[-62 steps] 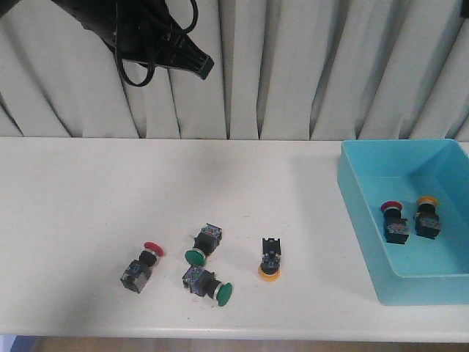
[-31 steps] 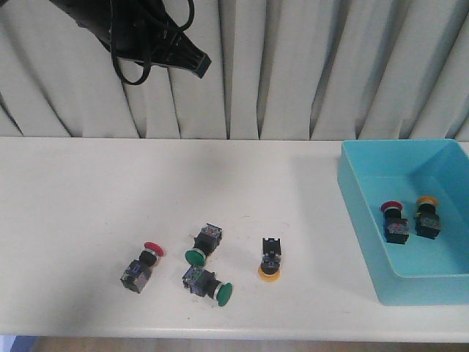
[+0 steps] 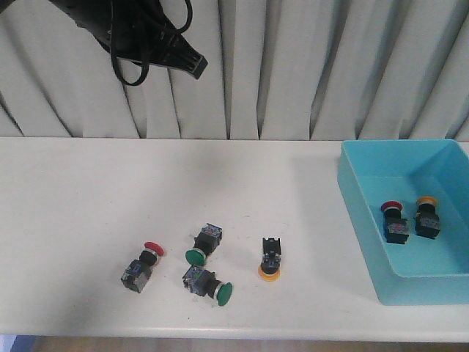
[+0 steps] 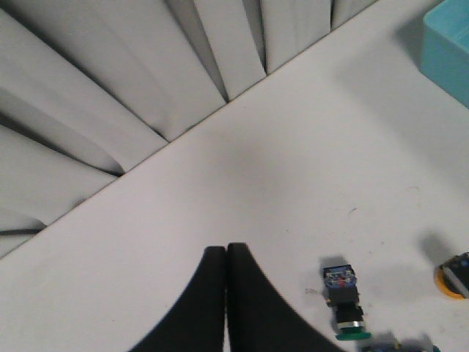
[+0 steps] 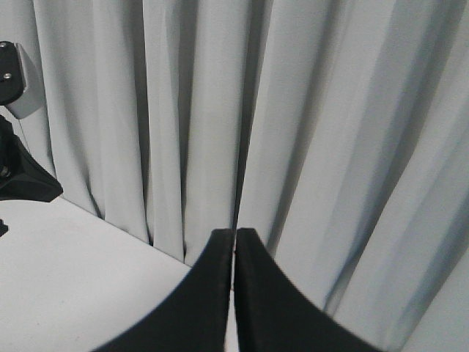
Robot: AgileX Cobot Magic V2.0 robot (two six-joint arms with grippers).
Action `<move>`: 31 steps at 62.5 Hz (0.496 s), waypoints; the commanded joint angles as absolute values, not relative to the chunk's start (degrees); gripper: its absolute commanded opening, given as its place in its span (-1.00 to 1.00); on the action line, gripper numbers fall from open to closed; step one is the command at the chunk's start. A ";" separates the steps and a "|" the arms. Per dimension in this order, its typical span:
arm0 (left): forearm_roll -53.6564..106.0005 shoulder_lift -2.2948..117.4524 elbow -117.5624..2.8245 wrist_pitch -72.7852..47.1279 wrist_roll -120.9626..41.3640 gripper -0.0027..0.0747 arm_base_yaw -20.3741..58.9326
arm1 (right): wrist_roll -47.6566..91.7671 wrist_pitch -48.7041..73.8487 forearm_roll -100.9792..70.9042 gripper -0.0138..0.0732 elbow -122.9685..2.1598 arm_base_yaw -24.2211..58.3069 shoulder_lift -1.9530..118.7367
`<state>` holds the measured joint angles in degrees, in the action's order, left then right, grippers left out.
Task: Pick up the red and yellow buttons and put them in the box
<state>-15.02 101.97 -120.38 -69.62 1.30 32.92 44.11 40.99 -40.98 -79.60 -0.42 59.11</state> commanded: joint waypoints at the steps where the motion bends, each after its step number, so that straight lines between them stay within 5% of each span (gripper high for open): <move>1: -18.05 96.89 -120.75 -63.60 1.91 -0.95 33.11 | 44.21 37.65 -42.31 -0.69 -81.15 -0.36 58.67; 10: -21.93 84.48 -104.42 -46.52 4.60 -0.95 32.45 | 44.21 37.65 -42.31 -0.69 -81.15 -0.36 58.73; 31: -21.44 43.35 -36.83 -8.67 23.15 -0.95 13.84 | 44.25 37.65 -42.32 -0.69 -81.15 -0.36 58.73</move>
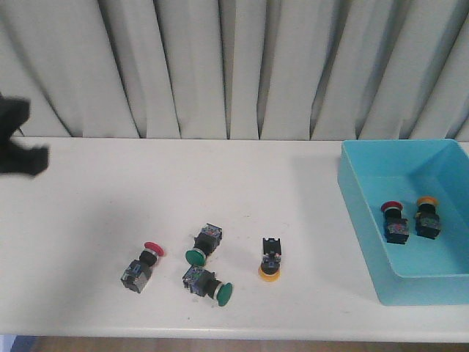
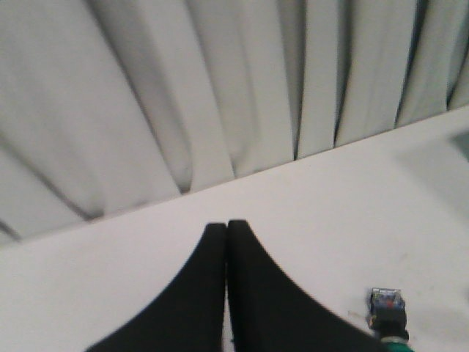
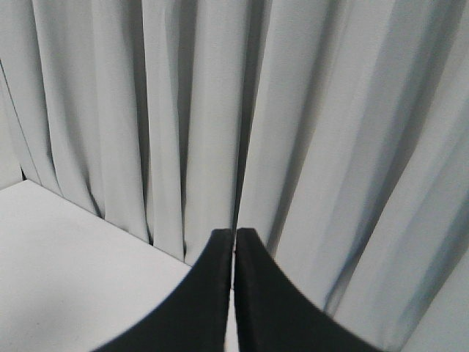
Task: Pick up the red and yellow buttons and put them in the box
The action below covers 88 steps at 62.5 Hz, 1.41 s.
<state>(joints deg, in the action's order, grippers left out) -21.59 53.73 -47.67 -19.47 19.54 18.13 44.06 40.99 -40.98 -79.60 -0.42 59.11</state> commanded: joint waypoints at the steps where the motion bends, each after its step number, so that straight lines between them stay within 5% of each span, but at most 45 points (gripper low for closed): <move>1: -21.09 41.84 -34.62 -7.26 22.93 -0.95 13.09 | 44.25 37.65 -42.32 -0.69 -81.15 -0.36 58.73; 12: -12.77 21.83 -8.28 4.56 15.07 -0.95 4.33 | 44.25 37.65 -42.32 -0.69 -81.15 -0.36 58.73; 23: -10.18 8.45 2.19 4.47 14.99 -0.95 -1.11 | 44.25 37.65 -42.32 -0.69 -81.15 -0.36 58.73; 48: -11.78 -1.94 4.41 0.66 14.80 -0.95 -2.15 | 44.25 37.65 -42.32 -0.69 -81.15 -0.36 58.73; 88: -10.17 -1.48 4.11 -4.88 14.56 -0.95 1.67 | 44.26 37.59 -42.32 -0.69 -81.15 -0.36 58.73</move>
